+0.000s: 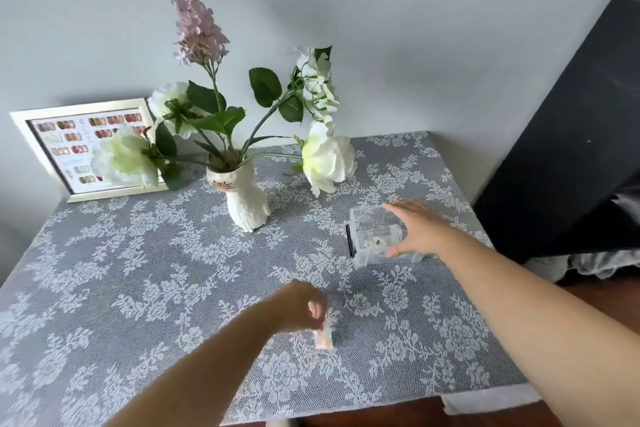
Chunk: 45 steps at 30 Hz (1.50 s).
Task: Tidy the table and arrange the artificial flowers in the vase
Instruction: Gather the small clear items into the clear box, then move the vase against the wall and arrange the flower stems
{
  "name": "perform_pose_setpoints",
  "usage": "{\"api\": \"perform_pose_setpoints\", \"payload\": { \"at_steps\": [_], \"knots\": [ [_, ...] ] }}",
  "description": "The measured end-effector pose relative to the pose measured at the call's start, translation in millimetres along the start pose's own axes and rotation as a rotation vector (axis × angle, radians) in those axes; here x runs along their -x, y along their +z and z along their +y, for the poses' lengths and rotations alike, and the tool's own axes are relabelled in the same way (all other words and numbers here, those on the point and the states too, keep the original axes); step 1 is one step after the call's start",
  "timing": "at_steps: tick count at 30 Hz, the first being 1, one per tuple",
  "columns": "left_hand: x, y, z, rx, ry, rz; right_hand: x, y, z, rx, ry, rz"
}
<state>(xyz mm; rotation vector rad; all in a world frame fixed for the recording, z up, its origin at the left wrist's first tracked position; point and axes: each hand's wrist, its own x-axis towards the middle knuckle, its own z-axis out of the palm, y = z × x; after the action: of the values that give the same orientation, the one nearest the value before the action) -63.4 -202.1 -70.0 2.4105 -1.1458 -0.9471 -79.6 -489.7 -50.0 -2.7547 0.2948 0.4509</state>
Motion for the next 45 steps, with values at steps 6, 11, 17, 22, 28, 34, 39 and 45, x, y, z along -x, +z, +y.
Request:
{"api": "perform_pose_setpoints", "payload": {
  "at_steps": [6, 11, 17, 22, 28, 34, 39, 45],
  "knots": [
    [-32, -56, 24, 0.234, 0.01, 0.126, 9, -7, 9, -0.173, 0.048, 0.028],
    [-69, -80, 48, 0.368, -0.068, 0.331, 17, -8, 15, -0.243, 0.075, 0.044],
    [-109, -77, 67, 0.361, -0.161, 0.441, 22, -9, 18, -0.236, 0.109, 0.039],
    [-131, -67, 75, 0.224, -0.166, 0.417, 23, -9, 19, -0.286, 0.108, 0.037],
    [-127, -57, 63, 0.191, -0.093, 0.428, 25, -9, 17, -0.281, 0.071, 0.04],
    [-94, -61, 48, 0.155, -0.077, 0.553, 23, -12, 10, -0.177, 0.053, 0.124],
    [-50, -65, 22, 0.209, -0.158, 0.625, 17, -6, -32, -0.223, -0.121, 0.305],
    [8, -72, -34, 0.289, -0.316, 0.761, 3, 17, -108, -0.323, -0.284, 0.172]
  ]
}}
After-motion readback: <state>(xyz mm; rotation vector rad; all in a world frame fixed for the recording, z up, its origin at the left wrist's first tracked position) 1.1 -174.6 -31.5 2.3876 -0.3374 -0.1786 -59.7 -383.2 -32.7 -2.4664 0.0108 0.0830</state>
